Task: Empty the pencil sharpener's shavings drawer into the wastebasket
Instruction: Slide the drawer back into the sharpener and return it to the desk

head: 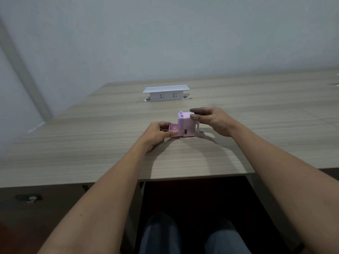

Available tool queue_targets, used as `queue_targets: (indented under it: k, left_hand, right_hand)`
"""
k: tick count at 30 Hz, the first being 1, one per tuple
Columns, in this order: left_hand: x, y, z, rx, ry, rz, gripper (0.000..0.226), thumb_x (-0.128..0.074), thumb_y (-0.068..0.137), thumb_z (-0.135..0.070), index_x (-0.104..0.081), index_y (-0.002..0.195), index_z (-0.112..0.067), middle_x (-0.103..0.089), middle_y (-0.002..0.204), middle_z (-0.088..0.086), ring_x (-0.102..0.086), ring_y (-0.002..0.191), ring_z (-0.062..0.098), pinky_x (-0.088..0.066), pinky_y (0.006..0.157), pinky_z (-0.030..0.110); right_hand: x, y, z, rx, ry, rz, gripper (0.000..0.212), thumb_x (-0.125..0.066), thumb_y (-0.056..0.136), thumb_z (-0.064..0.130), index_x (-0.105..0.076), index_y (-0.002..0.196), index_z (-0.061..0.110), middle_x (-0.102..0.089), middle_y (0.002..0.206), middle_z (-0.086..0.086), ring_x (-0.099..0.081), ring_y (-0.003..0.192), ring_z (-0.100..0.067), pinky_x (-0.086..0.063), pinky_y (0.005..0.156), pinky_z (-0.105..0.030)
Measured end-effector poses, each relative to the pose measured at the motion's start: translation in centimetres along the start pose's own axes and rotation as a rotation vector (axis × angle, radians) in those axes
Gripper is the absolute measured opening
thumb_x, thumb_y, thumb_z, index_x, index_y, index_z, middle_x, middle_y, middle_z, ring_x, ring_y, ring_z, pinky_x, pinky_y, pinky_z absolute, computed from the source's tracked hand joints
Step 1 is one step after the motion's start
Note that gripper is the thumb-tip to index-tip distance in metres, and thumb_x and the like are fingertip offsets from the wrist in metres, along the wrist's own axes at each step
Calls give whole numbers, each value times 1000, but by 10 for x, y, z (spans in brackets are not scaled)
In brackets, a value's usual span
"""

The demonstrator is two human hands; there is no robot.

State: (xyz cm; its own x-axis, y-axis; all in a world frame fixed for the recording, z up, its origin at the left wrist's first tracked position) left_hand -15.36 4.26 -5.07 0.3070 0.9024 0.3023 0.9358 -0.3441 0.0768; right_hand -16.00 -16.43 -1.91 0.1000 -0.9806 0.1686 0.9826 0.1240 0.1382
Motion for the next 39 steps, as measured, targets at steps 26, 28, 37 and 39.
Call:
queue_targets:
  k: [26,28,37,39]
  left_hand:
    - [-21,18,-26,-131,-55,-50,48,-80,81,-13,-67,127,-9,-75,113,6,-73,96,14,-57,76,18]
    - [-17,27,-29,-133,-63,-70,50,-80,81,-13,-66,128,-8,-75,113,7,-73,95,15,-57,75,18]
    - [1,101,-48,-158,-16,-114,51,-80,80,-12,-65,129,-8,-72,119,8,-69,108,20,-56,95,33]
    - [2,122,-48,-162,0,-103,51,-79,81,-12,-64,130,-6,-71,122,10,-68,112,22,-55,97,34]
  right_hand:
    - [5,2,-15,22,-48,55,41,-82,79,13,-73,119,8,-77,113,-10,-72,100,-18,-58,87,-29]
    - [6,9,-7,33,-77,61,40,-80,81,14,-73,120,9,-78,109,-4,-70,90,-9,-55,82,-25]
    - [32,79,3,83,-36,0,45,-80,81,6,-68,124,5,-75,115,-12,-71,97,-15,-59,78,-22]
    - [37,97,0,92,-29,-9,46,-79,82,5,-67,126,4,-75,113,-11,-70,99,-17,-58,79,-22]
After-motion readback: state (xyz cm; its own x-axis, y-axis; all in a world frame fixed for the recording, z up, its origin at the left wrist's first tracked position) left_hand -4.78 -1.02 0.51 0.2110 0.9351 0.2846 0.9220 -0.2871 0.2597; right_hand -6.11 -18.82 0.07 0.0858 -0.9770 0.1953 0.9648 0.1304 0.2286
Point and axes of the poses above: each hand's wrist, its own y-axis towards the middle knuckle, its own x-axis out of the back of the hand, z = x × y, the point moved 9 cm from there along y, towards the middle knuckle
